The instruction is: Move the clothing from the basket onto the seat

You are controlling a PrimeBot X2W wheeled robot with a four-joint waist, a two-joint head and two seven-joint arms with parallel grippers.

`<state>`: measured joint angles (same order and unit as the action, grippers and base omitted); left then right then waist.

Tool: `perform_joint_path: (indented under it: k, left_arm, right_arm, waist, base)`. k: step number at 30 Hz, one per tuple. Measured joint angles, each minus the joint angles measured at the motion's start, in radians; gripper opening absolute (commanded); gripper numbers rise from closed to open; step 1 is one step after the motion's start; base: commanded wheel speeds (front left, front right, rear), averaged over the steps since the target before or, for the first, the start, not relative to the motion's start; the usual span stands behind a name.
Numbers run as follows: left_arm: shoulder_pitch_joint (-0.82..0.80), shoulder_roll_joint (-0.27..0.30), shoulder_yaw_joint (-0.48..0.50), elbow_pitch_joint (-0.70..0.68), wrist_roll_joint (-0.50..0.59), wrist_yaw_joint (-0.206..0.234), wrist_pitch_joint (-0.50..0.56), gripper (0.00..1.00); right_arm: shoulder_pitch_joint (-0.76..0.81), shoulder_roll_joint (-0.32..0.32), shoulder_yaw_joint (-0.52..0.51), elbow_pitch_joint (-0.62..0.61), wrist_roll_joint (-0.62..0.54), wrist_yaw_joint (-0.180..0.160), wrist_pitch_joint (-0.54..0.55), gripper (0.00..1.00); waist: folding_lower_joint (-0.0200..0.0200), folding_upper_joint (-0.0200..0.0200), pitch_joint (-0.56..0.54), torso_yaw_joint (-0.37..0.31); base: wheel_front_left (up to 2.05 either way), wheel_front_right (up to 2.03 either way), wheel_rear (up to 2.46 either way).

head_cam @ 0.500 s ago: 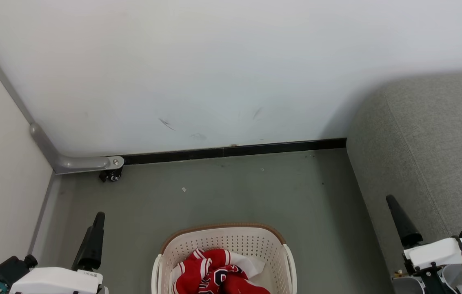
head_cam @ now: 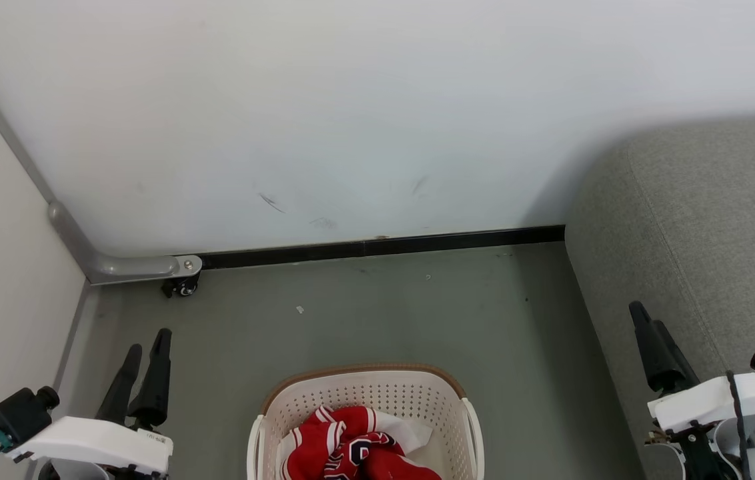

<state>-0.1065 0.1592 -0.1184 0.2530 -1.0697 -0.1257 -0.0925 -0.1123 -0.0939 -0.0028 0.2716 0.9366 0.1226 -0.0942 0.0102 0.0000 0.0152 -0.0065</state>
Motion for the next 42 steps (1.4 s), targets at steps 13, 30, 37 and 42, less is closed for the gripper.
perform_joint_path:
  k: [13, 30, 37, 42]
  left_arm:
    - [-0.01, -0.002, -0.008, -0.011, 0.241, 0.0, -0.044, 1.0]
    - [-0.031, -0.029, -0.002, -0.022, 0.467, 0.0, -0.104, 1.0]
    - [-0.039, -0.029, -0.002, -0.023, 0.572, 0.0, -0.134, 1.0]
    - [-0.054, -0.032, -0.002, -0.028, 0.638, 0.0, -0.149, 1.0]
  right_arm:
    - [-0.004, 0.016, 0.016, -0.011, -0.213, 0.0, -0.042, 1.0]
    - [-0.038, 0.018, 0.028, -0.04, -0.468, 0.001, -0.102, 1.0]
    - [-0.04, 0.019, 0.04, -0.053, -0.572, 0.001, -0.129, 1.0]
    - [-0.054, 0.019, 0.044, -0.065, -0.642, 0.001, -0.145, 1.0]
  waist:
    - [-0.0083, 0.0, 0.013, 0.0]
    - [-0.0095, 0.0, 0.025, -0.003]
    - [-0.0096, 0.0, 0.035, -0.003]
    - [-0.0096, 0.0, 0.046, -0.002]
  base:
    - [0.0, 0.0, 0.0]
    - [0.0, 0.0, 0.0]
    - [0.0, 0.0, 0.0]
    - [0.0, 0.0, 0.0]
